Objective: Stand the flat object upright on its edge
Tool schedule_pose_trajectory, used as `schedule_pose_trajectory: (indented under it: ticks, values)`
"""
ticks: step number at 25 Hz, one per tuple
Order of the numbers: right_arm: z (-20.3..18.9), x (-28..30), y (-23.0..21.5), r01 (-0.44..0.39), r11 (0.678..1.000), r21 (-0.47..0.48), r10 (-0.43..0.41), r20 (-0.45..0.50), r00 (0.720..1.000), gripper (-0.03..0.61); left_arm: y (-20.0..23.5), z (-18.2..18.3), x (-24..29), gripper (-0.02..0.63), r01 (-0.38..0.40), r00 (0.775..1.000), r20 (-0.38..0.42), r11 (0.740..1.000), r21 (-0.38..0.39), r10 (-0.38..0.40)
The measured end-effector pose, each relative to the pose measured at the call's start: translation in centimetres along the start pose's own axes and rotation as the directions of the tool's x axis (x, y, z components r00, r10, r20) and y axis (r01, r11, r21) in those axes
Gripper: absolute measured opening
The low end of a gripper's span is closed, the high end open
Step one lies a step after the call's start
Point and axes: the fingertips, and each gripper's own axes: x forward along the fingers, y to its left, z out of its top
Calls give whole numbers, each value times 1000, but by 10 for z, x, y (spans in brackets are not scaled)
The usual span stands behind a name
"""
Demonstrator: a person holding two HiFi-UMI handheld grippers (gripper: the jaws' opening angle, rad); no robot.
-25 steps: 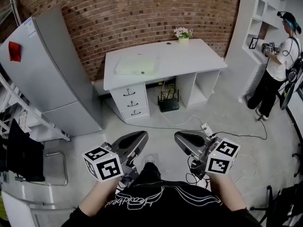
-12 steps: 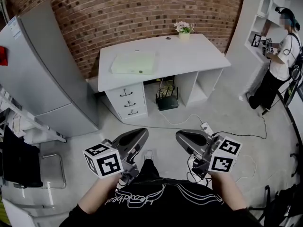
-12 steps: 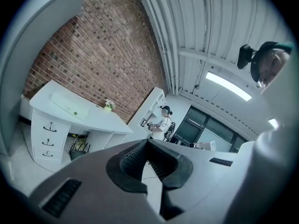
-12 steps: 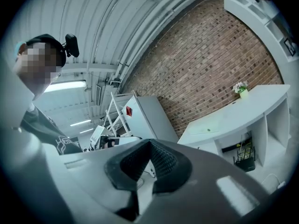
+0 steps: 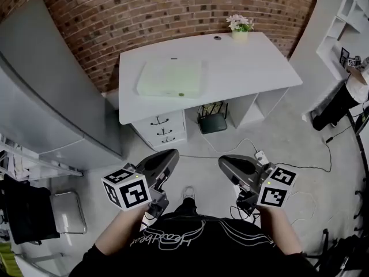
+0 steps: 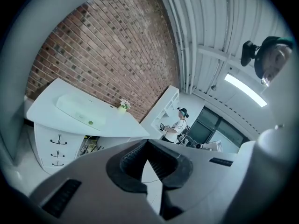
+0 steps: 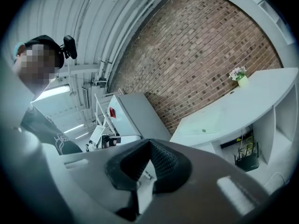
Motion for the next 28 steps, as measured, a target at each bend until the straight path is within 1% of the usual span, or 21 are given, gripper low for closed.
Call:
schedule_pose_trajectory:
  ticks: [4, 7, 11, 14, 16, 20, 22, 24, 26, 28]
  values:
    - [20, 44, -36, 28, 999, 18, -28, -13, 1000, 5, 57, 33, 21, 3, -44, 999, -16, 998, -34, 43]
    - [32, 68, -57, 51, 999, 14, -51, -18, 999, 5, 98, 51, 34, 2, -77, 997, -29, 995, -68, 75]
    - [41, 83, -75, 72, 997, 11, -72, -29, 997, 5, 134, 67, 43, 3, -98, 995, -26, 989, -107, 96]
    - [46, 86, -87, 88, 996, 5, -88, -30, 996, 5, 153, 74, 47, 3, -128, 992, -19, 983, -134, 126]
    - [52, 88, -94, 95, 995, 3, -95, -24, 995, 5, 163, 81, 49, 5, -149, 989, -16, 980, -131, 148]
    - [65, 91, -118, 96, 995, 4, -96, -21, 995, 5, 171, 87, 69, 20, -134, 991, -25, 981, -137, 132]
    - [71, 95, -134, 87, 996, 11, -87, -23, 996, 5, 179, 84, 80, 40, -155, 988, -47, 978, -139, 149]
    - [79, 100, -153, 74, 997, 23, -73, -30, 997, 5, 188, 85, 91, 58, -175, 984, -61, 972, -157, 167]
    - [91, 108, -173, 54, 998, 31, -53, -44, 998, 5, 198, 91, 102, 71, -202, 979, -55, 962, -182, 196]
    - [107, 120, -192, 22, 999, 29, -20, -60, 998, 5, 211, 99, 112, 74, -250, 968, -40, 950, -188, 247]
